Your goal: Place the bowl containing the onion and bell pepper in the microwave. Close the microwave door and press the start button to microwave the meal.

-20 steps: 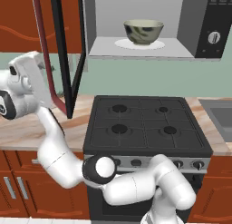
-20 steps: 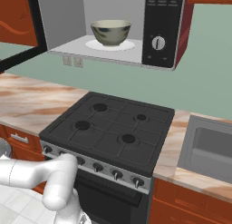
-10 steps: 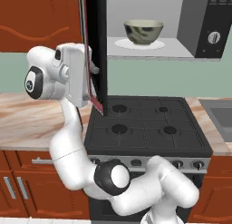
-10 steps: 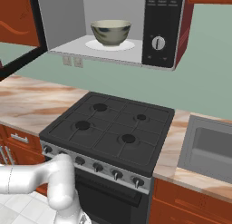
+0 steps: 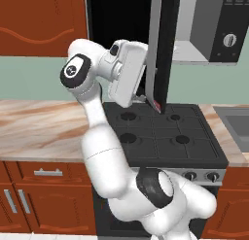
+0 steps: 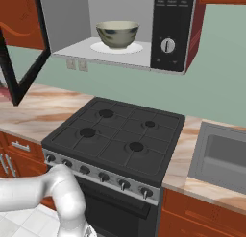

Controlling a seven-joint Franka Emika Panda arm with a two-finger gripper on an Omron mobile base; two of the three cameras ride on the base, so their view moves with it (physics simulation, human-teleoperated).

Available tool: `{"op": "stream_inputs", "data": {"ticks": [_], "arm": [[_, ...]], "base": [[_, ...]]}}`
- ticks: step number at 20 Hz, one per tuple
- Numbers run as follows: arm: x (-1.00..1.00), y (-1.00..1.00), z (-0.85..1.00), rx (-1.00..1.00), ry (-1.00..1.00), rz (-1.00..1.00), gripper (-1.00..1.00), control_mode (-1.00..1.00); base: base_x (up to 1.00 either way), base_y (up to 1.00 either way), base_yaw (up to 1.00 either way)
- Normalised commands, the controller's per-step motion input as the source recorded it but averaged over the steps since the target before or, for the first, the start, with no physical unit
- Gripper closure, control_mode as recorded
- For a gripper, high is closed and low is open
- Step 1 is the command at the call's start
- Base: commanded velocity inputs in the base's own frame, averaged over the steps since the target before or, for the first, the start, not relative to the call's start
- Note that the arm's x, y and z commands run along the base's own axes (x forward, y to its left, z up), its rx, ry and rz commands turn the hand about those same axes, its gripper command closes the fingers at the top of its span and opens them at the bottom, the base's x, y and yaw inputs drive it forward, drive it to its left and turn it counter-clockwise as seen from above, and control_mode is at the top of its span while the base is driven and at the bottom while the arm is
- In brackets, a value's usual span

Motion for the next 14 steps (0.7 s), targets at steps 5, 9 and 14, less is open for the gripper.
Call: {"op": "stream_inputs", "data": {"ticks": [5, 9, 14], "arm": [[0.10, -0.96, 0.00, 0.23, 0.01, 0.39, -1.00, -1.00], [0.22, -0.71, 0.00, 0.15, 0.03, 0.53, -1.00, -1.00], [0.31, -0.58, 0.00, 0.12, 0.01, 0.60, -1.00, -1.00]], "base": [[0.00, 0.00, 0.00], [0.00, 0.00, 0.00], [0.00, 0.00, 0.00]]}}
